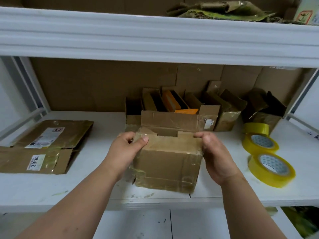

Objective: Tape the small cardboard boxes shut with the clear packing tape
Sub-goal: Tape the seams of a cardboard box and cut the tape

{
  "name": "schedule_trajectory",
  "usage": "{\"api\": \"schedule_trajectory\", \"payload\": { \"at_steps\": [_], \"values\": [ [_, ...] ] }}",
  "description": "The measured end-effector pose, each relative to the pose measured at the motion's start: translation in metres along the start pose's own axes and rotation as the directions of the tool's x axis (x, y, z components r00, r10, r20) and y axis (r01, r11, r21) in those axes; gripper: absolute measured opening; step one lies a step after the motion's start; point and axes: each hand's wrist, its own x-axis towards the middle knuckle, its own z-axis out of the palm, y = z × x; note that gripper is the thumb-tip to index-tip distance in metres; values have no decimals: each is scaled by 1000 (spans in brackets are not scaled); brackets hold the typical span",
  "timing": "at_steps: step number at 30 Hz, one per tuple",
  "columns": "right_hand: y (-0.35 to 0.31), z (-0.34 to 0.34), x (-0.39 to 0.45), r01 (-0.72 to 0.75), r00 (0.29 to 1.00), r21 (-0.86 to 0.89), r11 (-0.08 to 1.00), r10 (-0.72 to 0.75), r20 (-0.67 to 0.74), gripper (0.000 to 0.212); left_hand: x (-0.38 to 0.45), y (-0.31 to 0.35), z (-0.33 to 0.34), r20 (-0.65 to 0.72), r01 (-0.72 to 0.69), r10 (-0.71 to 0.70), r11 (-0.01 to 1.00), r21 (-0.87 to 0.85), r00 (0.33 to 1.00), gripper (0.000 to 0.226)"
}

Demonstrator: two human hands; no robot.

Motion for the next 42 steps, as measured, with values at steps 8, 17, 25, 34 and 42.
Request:
{"api": "schedule_trajectory", "payload": {
  "at_steps": [8, 17, 25, 34, 42],
  "values": [
    [-1, -1, 12, -47, 999, -186, 981, 47, -3, 80, 21, 12, -6, 201, -88, 64, 989, 117, 977, 109],
    [1, -3, 10, -25, 991, -362, 932, -23, -129, 16, 30, -7, -4, 214, -295, 244, 921, 253, 946, 36],
    [-7, 4, 18, -76, 983, -595, 800, -39, -178, 5, 33, -12, -9, 327, -427, 294, 761, 489, 898, 49],
    [-7, 15, 16, -143, 922, -462, 875, -51, -383, 20, 17, -4, 8, 303, -372, 239, 757, 537, 923, 90],
    [5, 2, 1, -62, 814, -419, 906, -196, -546, 29, 12, 26, 12, 327, -407, 245, 482, 776, 913, 52]
  ]
}}
